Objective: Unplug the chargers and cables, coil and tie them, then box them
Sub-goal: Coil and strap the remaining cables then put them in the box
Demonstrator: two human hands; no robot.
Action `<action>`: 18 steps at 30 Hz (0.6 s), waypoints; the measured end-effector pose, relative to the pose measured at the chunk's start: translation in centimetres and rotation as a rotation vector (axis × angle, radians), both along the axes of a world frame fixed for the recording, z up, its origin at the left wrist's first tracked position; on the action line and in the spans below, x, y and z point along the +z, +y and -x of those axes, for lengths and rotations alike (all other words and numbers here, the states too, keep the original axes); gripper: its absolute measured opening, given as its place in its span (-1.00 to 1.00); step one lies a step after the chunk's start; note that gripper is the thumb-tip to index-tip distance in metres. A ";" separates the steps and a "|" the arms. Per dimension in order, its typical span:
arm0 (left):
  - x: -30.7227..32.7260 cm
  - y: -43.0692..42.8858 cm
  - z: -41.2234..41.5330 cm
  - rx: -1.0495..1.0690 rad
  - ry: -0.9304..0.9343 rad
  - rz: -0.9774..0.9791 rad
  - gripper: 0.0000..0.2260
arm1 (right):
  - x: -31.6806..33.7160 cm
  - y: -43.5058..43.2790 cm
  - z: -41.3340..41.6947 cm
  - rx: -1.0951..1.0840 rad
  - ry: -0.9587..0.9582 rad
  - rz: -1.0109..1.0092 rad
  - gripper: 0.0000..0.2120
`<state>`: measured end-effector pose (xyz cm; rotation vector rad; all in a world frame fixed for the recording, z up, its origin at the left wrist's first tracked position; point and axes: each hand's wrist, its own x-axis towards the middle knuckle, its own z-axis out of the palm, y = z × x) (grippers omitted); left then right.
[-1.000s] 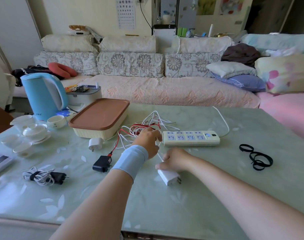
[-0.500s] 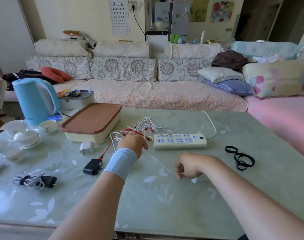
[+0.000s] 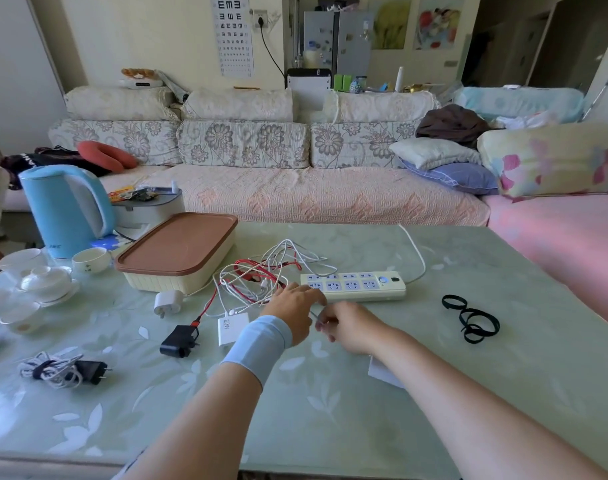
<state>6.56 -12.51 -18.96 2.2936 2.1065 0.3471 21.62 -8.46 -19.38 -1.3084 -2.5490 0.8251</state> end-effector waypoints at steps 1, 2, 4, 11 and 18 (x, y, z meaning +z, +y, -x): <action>0.1 -0.1 0.0 -0.004 -0.021 0.027 -0.71 | 0.5 0.1 -0.2 0.004 0.064 0.014 -0.81; 0.3 -0.2 0.2 0.008 -0.032 0.048 -0.78 | 1.1 0.2 -0.6 0.002 0.137 0.031 -0.80; 0.7 -0.4 1.2 0.088 -0.036 0.064 -0.84 | 2.1 0.7 -1.6 -0.033 0.288 0.031 -0.78; 2.2 -0.4 3.4 0.186 -0.100 -0.056 -0.80 | 1.7 3.6 -5.6 -0.259 0.070 -0.064 -0.85; 3.2 -1.2 -1.6 0.051 -0.138 0.006 -0.79 | 3.6 -0.6 -1.2 0.057 0.064 -0.309 -0.23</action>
